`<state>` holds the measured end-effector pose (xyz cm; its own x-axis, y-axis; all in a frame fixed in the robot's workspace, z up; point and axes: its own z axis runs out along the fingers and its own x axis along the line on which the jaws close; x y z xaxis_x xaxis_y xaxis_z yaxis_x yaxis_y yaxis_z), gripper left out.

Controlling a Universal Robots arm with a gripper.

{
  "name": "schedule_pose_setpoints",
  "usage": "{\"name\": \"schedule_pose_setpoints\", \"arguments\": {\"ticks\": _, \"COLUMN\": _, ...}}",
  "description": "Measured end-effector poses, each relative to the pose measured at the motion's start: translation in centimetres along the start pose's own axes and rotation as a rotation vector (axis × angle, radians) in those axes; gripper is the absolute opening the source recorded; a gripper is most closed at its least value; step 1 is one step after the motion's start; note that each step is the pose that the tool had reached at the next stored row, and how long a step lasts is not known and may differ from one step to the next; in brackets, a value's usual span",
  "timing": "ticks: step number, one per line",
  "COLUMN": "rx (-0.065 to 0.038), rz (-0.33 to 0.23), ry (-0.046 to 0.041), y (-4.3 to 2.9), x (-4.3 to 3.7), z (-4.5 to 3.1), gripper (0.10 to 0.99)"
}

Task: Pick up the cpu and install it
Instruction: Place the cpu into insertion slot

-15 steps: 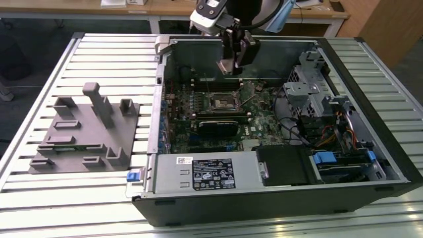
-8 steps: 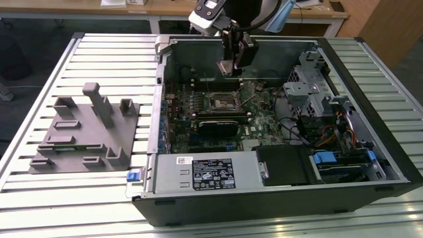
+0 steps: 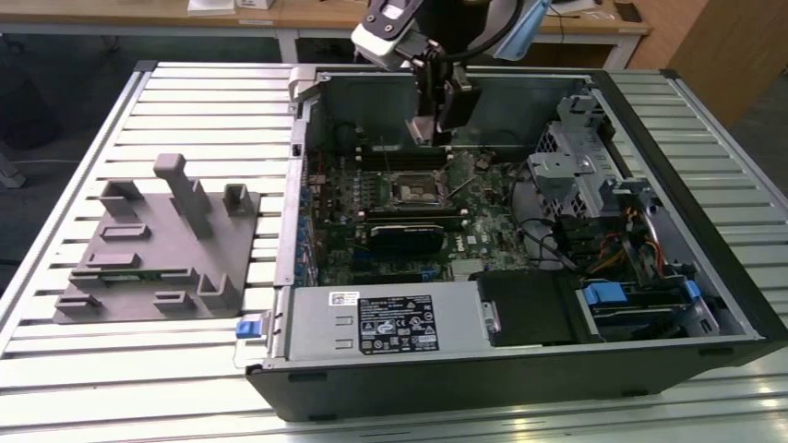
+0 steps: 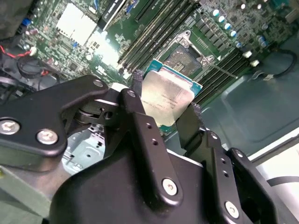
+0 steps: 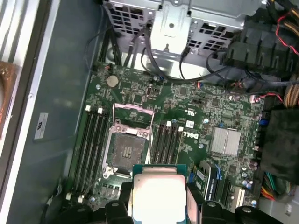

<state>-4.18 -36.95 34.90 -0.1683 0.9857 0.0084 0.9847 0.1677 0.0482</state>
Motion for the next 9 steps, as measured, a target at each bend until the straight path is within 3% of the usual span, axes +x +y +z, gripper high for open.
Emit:
{"name": "schedule_pose_setpoints", "arguments": {"ticks": 5, "rx": -0.001, "rz": 0.058, "ry": -0.0027, "y": 0.0, "x": 0.16, "z": 0.41, "gripper": 0.541}}
{"name": "schedule_pose_setpoints", "arguments": {"ticks": 9, "rx": -0.001, "rz": 0.066, "ry": -0.0031, "y": 0.11, "x": 0.96, "z": 1.1, "gripper": 0.541}}
